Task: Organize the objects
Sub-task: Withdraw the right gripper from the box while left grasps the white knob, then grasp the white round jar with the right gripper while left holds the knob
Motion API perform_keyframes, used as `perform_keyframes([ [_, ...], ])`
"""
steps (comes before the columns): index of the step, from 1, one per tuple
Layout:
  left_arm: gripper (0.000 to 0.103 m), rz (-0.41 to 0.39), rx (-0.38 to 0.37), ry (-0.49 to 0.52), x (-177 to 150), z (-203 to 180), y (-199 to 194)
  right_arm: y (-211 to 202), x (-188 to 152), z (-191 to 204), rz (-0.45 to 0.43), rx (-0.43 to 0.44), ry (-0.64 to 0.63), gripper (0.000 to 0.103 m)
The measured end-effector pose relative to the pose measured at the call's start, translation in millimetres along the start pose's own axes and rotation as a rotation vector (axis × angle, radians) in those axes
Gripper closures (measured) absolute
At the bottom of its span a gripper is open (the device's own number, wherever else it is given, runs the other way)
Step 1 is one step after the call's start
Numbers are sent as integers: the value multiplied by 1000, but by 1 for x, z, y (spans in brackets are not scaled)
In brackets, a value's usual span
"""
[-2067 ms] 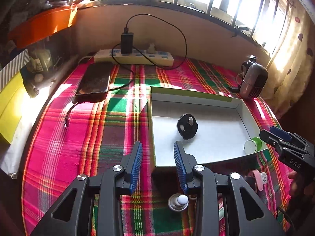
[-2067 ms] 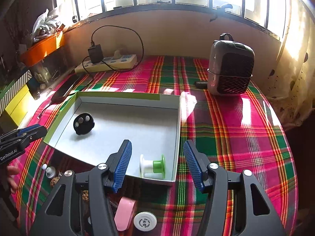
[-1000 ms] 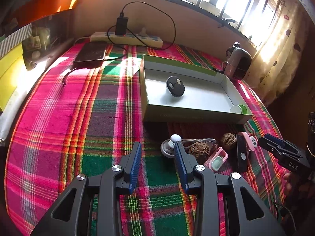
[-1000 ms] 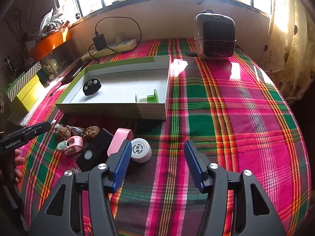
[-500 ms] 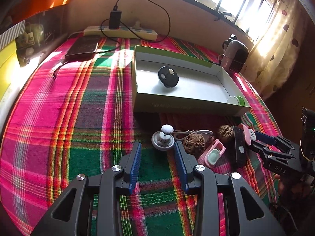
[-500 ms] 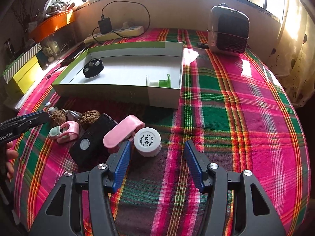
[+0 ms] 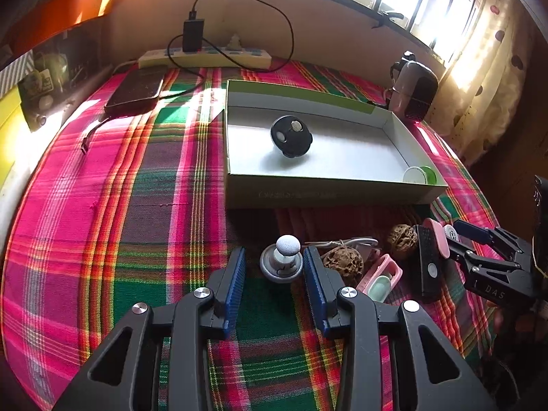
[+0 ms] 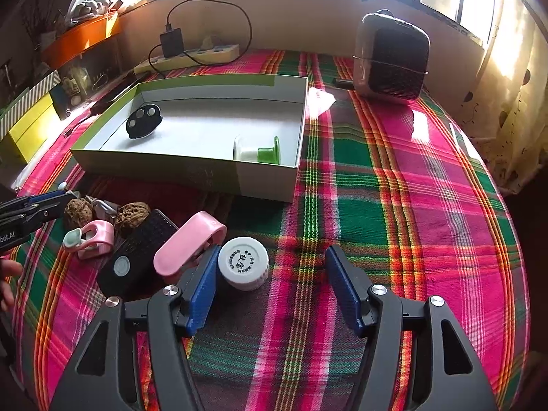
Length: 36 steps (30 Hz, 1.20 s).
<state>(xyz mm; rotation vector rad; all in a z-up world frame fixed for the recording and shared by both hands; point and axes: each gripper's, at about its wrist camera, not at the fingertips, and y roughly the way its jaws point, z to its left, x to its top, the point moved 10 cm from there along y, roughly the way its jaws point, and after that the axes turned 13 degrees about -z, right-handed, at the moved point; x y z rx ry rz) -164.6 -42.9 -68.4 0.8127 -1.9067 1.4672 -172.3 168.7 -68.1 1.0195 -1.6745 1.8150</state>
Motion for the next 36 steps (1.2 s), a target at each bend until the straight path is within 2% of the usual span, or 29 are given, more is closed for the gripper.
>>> perform_keyframes([
  [9,70,-1,3,-8,3,1,3,1,1,-1,-3,0,6,39],
  [14,79,-4,32,6,2,4,3,1,1,-1,-2,-1,5,40],
  [20,80,-5,32,8,2,6,3,1,1,-2,-3,0,7,40],
  [27,80,-5,32,7,2,6,3,0,3,-2,-11,3,9,55],
  [30,80,-5,32,7,2,6,3,-2,3,-1,-18,3,7,74],
  [36,80,-5,32,8,2,6,3,-3,3,-1,-18,4,9,74],
])
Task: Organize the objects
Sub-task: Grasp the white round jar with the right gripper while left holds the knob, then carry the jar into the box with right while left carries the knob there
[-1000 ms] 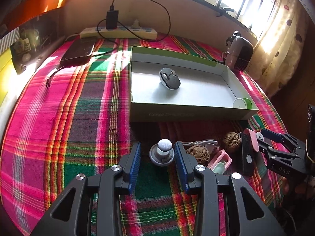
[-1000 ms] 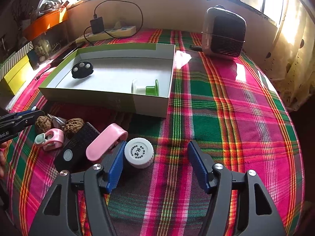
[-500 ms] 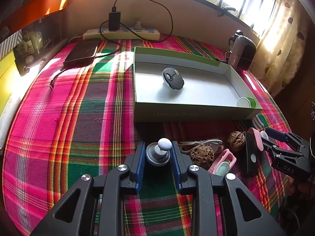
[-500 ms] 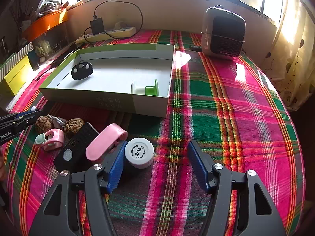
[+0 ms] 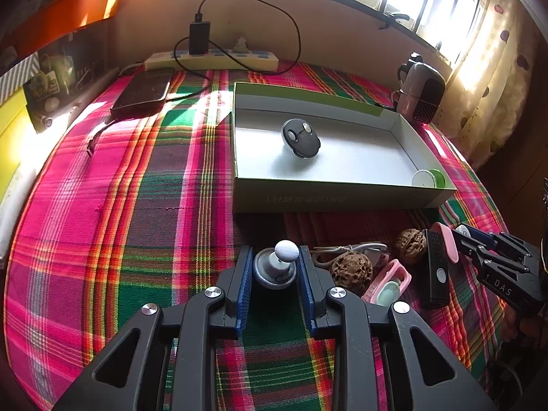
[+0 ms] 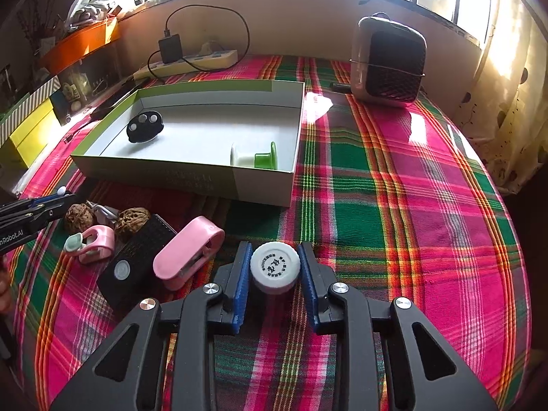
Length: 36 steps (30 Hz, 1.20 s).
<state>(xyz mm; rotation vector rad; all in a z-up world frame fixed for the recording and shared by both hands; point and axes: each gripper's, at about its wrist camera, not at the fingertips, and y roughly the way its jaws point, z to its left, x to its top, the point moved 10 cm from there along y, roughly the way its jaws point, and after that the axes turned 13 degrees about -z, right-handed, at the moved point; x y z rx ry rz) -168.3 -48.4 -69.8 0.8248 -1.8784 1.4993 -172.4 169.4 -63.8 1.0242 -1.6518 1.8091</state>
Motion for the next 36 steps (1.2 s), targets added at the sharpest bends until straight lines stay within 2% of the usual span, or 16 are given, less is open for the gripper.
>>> perform_keyframes([
  [28,80,-3,8,5,5,5,-1,0,1,-1,2,5,12,74],
  [36,80,-50,-12,24,26,-3,-13,-14,22,-6,-50,14,23,74],
])
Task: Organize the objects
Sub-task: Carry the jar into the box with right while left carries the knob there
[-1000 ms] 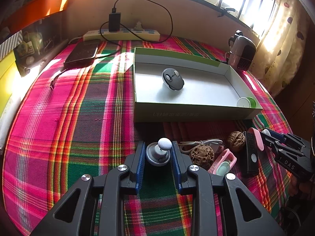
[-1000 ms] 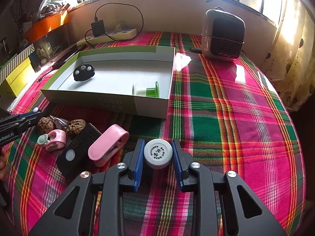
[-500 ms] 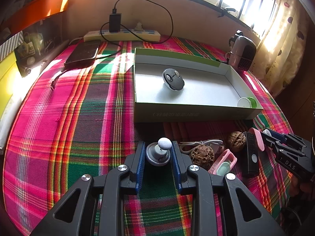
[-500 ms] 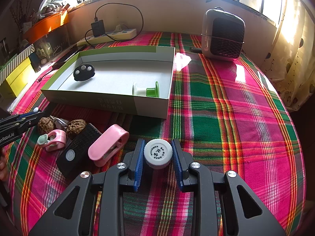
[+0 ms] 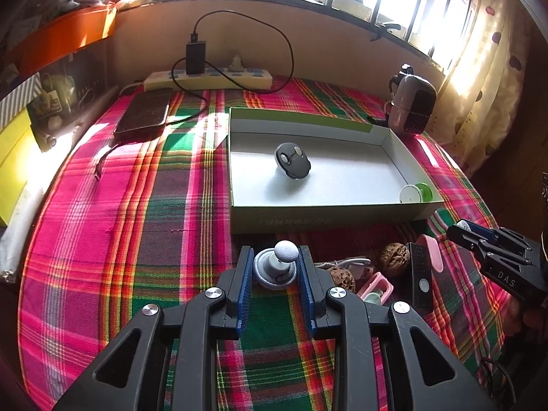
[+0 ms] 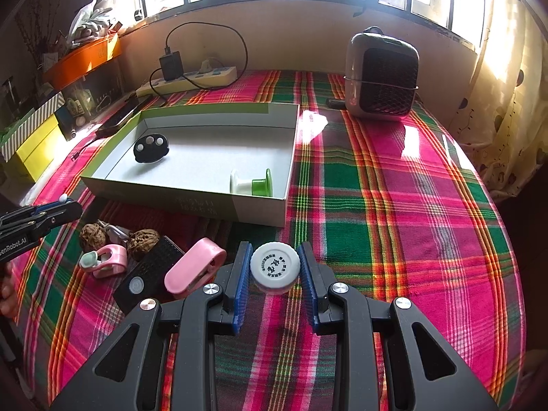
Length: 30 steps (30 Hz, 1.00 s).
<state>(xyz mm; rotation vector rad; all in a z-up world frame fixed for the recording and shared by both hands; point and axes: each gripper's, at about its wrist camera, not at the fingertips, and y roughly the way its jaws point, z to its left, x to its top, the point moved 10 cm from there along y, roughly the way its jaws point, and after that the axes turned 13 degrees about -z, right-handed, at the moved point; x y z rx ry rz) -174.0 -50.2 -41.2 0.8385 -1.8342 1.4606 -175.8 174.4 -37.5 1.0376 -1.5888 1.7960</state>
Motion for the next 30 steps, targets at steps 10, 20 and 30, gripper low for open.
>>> perform_keyframes([
  [10,80,-19,-19,24,29,-12,11,6,55,10,-64,55,-40,74],
  [20,80,-1,-9,42,37,-18,38,58,89,38,-34,140,-71,74],
  [30,80,44,5,50,32,-18,62,118,87,61,73,185,-100,74],
])
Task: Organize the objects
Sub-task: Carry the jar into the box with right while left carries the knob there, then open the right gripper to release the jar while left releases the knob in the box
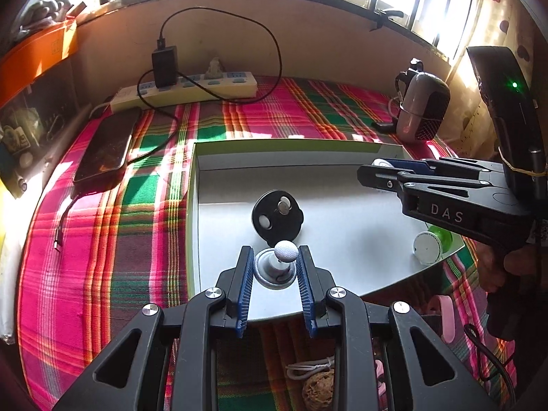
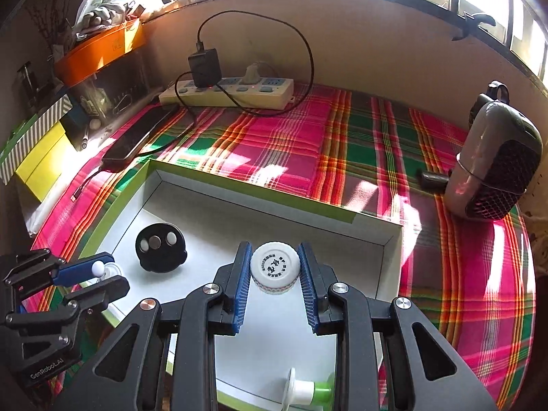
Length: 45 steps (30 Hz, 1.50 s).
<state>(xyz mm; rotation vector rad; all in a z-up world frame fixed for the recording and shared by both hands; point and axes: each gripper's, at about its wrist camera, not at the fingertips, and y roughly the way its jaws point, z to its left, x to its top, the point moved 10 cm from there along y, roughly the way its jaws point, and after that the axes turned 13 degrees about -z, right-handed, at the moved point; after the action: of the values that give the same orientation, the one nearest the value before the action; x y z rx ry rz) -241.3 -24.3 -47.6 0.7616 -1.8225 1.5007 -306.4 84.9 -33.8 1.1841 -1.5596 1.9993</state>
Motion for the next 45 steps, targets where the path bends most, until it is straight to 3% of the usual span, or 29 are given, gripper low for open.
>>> perform_keyframes([
  [17,80,32,23,16,-4,1,17,41,-1,10,61,11,-33,74],
  [42,79,50,37,43,-4,-2,22,44,-4,9,76,-25,-55,74],
  [45,79,51,38,43,-4,-2,22,44,-5,9,76,-26,-55,68],
])
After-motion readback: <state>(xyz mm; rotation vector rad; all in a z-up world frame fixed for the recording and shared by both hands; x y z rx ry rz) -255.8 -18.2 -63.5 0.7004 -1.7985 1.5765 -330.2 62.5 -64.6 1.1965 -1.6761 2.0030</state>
